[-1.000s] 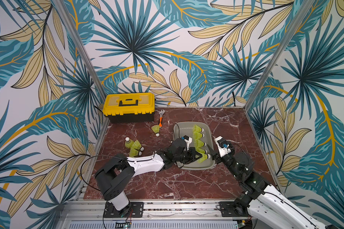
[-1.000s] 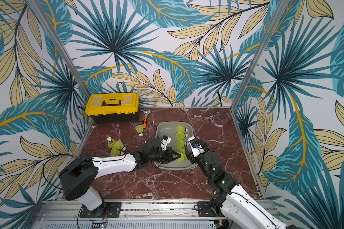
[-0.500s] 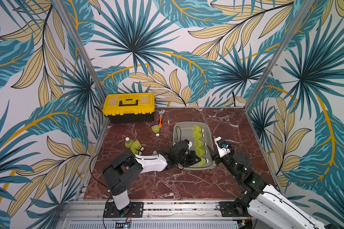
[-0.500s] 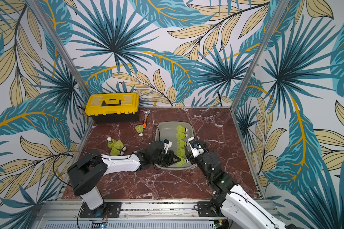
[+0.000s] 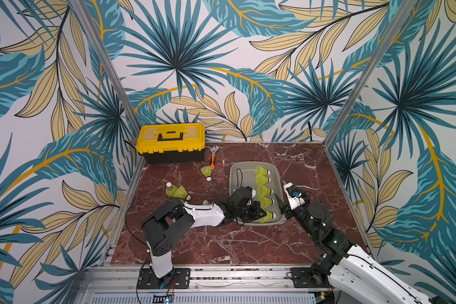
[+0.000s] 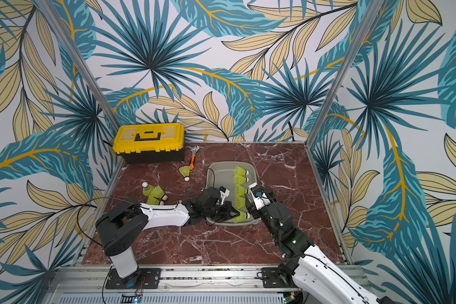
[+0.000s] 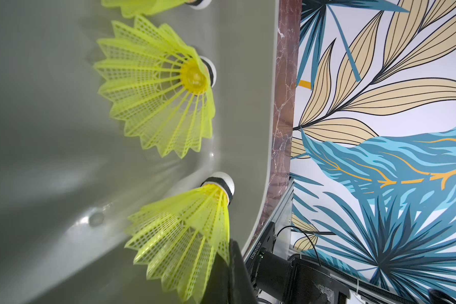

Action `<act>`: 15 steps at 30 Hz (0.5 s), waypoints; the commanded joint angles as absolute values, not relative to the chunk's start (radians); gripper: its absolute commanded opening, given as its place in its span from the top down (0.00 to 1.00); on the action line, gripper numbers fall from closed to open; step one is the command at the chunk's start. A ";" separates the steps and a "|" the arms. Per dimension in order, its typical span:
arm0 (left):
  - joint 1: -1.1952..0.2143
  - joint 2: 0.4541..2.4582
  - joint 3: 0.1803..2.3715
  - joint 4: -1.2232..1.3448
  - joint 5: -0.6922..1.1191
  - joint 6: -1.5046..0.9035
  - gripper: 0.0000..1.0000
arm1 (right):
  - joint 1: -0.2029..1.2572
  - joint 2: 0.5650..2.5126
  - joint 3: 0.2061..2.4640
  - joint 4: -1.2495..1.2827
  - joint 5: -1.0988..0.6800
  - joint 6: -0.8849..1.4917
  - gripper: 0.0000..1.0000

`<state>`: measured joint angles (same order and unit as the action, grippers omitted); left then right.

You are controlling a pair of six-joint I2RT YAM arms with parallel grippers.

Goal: Put the shuttlecocks into the storage box
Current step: Place the shuttlecock in the storage box.

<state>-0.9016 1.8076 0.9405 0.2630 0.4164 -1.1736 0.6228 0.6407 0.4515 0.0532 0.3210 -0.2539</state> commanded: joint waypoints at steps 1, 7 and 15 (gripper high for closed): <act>-0.905 1.822 1.004 0.242 0.432 -1.149 1.00 | 0.625 0.641 0.430 0.059 0.340 -0.244 0.29; -0.906 1.837 1.023 0.235 0.437 -1.144 1.00 | 0.625 0.646 0.425 0.062 0.344 -0.245 0.28; -0.906 1.860 1.040 0.226 0.440 -1.141 1.00 | 0.625 0.643 0.422 0.060 0.348 -0.248 0.28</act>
